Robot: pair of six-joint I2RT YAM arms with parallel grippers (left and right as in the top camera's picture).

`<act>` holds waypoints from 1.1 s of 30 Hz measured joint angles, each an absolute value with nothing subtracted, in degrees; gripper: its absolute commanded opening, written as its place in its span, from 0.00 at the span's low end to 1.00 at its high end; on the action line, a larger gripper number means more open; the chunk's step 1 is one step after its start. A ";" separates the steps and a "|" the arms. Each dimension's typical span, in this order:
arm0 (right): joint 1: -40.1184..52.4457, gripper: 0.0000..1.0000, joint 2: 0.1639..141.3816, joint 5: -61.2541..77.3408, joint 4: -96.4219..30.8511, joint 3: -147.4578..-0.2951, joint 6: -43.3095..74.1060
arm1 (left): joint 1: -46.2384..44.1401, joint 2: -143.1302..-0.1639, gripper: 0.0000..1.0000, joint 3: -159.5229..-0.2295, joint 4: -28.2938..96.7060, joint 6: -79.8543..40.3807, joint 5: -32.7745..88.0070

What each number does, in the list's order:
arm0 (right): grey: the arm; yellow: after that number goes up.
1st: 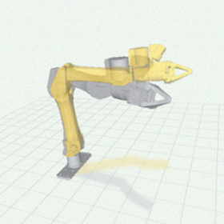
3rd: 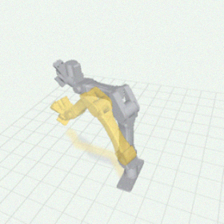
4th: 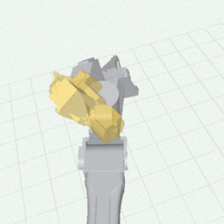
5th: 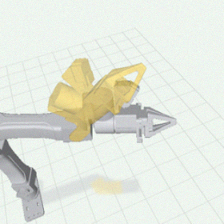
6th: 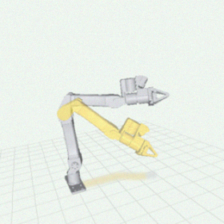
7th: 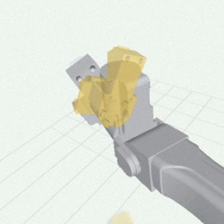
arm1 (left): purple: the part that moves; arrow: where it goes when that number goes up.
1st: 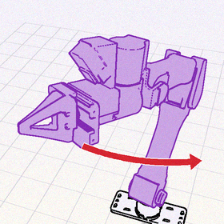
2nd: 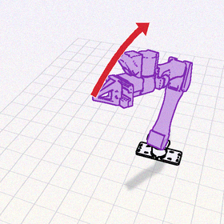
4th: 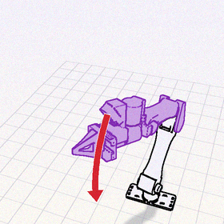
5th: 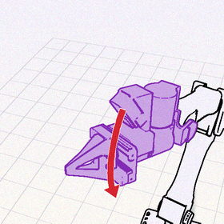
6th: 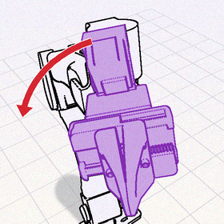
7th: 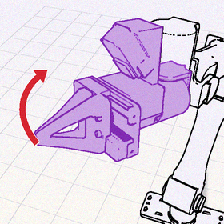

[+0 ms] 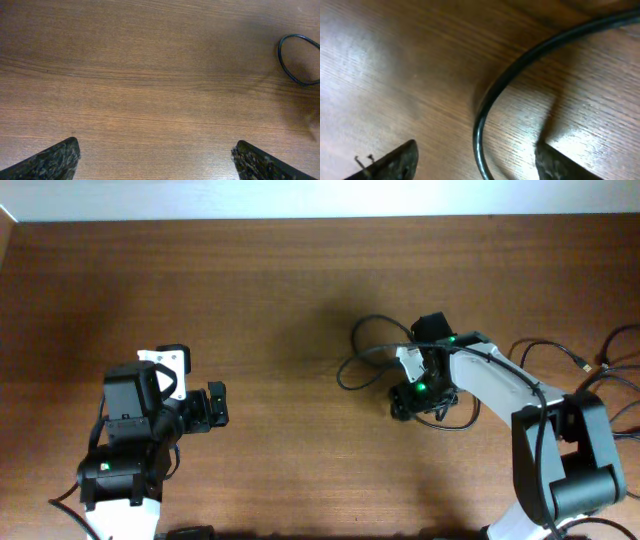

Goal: Untangle cables
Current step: 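Grasp the remaining black cable with the right gripper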

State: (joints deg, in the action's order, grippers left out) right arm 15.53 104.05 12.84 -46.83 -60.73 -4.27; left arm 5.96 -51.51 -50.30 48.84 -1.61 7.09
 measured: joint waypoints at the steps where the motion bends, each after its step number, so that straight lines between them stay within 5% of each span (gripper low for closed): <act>1: 15.53 0.49 103.92 12.91 -45.69 -60.25 -4.19 | 5.96 -51.51 0.99 -50.30 48.82 -1.61 7.07; 6: 15.53 0.22 103.88 13.13 -44.51 -59.57 -4.32 | 5.96 -51.51 0.99 -50.30 48.82 -1.61 7.07; 8: 15.53 0.04 103.92 13.15 -44.53 -59.31 -4.27 | 5.96 -51.51 0.99 -50.30 48.80 -1.61 7.07; 33: 15.53 0.04 107.72 13.23 -12.75 -58.04 5.54 | 5.96 -51.51 0.99 -50.30 48.82 -1.61 7.09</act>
State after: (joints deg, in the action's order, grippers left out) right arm 15.53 107.72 13.23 -12.75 -58.04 5.54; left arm 5.96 -51.51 -50.30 48.82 -1.61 7.09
